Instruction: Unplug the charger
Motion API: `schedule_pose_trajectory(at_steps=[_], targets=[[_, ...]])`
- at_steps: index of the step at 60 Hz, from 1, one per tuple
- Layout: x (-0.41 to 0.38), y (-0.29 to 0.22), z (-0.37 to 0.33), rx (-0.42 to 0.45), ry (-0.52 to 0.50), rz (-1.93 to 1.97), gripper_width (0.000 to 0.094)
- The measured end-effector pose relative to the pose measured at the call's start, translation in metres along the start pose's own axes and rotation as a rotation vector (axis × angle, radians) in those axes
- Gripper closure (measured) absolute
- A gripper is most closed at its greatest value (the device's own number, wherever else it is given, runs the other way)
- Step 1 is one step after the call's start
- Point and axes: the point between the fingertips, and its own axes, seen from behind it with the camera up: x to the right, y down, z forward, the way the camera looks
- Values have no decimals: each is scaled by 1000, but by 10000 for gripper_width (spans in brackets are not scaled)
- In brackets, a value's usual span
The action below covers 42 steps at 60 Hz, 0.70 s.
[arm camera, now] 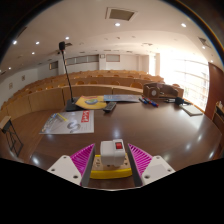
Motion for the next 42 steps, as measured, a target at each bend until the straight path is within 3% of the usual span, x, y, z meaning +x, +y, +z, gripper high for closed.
schedule_pose_trajectory(at_steps=[7,14,25,35,37,40,42], targets=[[2,5,20,-18,15,9,533],[2,3,19,5,9,6,558],[0,1,20,3,-1,-15,677],[-1,-2,16,12,-15,-2,695],[1,-39,2,135,-8,-12,698],[8,-136,-41,365,38,-125,699],[5,-191,-67,469,46,-157,701]])
